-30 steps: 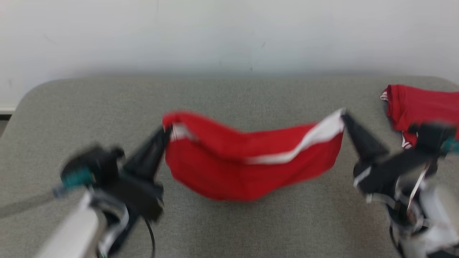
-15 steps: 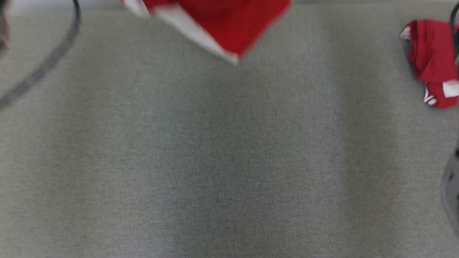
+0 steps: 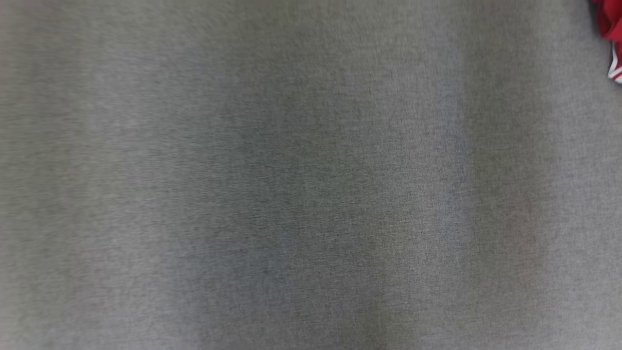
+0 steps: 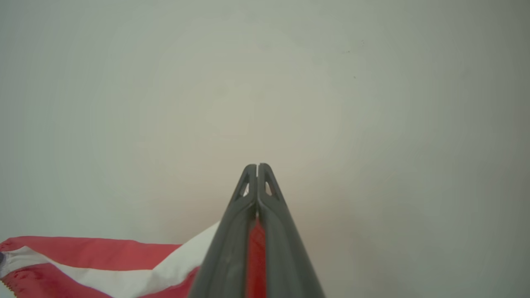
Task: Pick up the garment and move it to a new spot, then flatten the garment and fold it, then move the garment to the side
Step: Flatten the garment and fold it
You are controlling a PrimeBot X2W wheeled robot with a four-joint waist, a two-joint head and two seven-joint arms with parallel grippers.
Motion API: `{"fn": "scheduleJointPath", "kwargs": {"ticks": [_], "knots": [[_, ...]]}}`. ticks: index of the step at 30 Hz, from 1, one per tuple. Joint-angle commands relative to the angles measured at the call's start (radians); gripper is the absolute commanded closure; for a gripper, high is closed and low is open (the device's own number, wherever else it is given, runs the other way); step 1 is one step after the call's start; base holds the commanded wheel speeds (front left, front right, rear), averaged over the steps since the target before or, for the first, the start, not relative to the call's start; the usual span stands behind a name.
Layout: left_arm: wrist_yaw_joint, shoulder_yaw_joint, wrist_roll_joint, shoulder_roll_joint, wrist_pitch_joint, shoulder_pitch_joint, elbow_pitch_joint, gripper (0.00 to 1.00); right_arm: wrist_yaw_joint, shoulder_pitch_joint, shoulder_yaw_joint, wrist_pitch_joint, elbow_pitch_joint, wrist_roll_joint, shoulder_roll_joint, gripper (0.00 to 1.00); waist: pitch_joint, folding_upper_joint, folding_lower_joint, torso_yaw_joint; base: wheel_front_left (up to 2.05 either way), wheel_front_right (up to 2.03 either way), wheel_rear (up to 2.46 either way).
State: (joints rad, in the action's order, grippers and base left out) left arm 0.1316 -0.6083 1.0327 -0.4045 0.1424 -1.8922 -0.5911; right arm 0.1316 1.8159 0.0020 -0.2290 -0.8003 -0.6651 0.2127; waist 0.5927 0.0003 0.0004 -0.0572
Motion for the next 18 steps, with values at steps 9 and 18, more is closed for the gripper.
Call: {"fn": "scheduleJointPath", "kwargs": {"ticks": [9, 18], "knots": [[-0.002, -0.137, 0.125, -0.051, -0.144, 0.092, 0.065, 1.00, -0.002, -0.111, 0.113, 0.018, 0.122, -0.119, 0.065, 1.00, 0.057, -0.0003, -0.0004, -0.023, 0.00, 0.00, 0.00], [-0.002, -0.260, 0.201, -0.185, -0.352, 0.529, 0.330, 1.00, -0.002, -0.716, 0.141, 0.033, 0.507, -0.316, 0.217, 1.00, -0.075, -0.0003, -0.0004, 0.012, 0.00, 0.00, 0.00]]}}
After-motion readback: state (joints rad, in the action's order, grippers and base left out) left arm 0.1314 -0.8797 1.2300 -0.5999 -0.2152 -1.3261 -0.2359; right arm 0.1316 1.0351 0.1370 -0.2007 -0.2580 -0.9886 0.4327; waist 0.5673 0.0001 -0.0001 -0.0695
